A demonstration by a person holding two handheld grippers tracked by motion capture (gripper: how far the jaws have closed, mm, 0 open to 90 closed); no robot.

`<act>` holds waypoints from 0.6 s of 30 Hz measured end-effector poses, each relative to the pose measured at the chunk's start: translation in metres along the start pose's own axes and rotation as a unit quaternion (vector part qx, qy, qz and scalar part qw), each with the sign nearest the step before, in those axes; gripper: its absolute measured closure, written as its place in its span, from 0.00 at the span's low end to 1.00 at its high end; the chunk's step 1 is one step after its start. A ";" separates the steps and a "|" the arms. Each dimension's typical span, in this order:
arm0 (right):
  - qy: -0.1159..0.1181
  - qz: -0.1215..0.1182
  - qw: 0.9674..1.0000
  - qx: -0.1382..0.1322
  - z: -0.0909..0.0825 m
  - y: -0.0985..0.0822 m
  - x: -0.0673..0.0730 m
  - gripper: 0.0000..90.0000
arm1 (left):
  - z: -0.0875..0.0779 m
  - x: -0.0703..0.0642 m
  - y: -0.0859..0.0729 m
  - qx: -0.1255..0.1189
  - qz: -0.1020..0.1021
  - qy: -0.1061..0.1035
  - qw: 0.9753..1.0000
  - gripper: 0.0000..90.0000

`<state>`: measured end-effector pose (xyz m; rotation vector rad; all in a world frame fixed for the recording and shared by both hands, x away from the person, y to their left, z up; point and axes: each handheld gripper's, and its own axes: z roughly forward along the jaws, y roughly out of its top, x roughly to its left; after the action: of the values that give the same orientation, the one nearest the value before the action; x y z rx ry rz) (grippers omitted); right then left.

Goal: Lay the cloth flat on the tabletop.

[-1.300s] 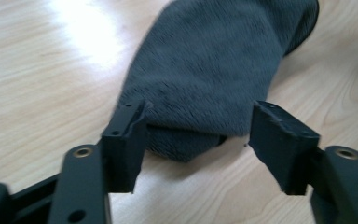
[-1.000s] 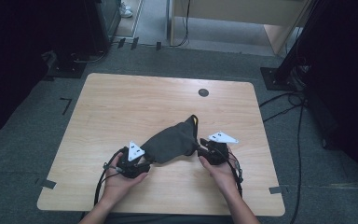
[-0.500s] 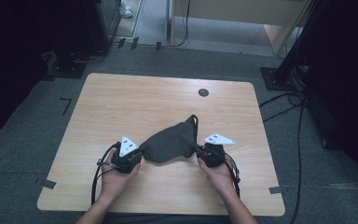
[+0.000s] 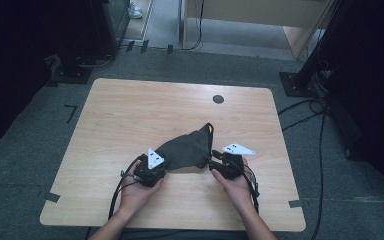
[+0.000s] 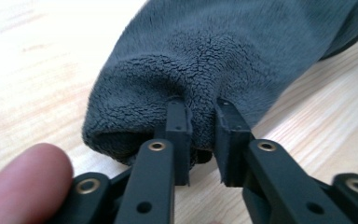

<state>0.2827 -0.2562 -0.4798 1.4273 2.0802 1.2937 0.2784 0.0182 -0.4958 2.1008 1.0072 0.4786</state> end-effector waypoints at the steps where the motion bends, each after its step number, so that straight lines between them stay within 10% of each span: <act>1: -0.005 -0.001 1.000 -0.006 -0.002 0.001 -0.002 0.62 | -0.011 0.008 0.005 -0.015 -0.011 -0.018 1.000 0.88; 9: -0.022 0.006 1.000 -0.017 -0.006 0.003 -0.011 0.63 | -0.055 0.036 0.022 -0.093 -0.044 -0.087 0.991 0.88; 12: -0.022 0.006 1.000 -0.012 -0.003 0.002 -0.009 0.63 | -0.052 0.058 0.019 -0.091 -0.097 -0.070 0.989 0.86; 14: -0.019 0.000 1.000 -0.008 0.001 0.000 -0.005 0.63 | -0.035 0.085 0.003 -0.063 -0.166 0.006 0.984 0.82; 18: -0.015 -0.007 1.000 -0.003 0.005 -0.001 0.000 0.63 | -0.042 0.077 -0.004 -0.074 -0.135 0.016 0.988 0.74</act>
<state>0.2851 -0.2537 -0.4830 1.4199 2.0619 1.2639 0.2991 0.1001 -0.4703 1.7989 1.2152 0.4362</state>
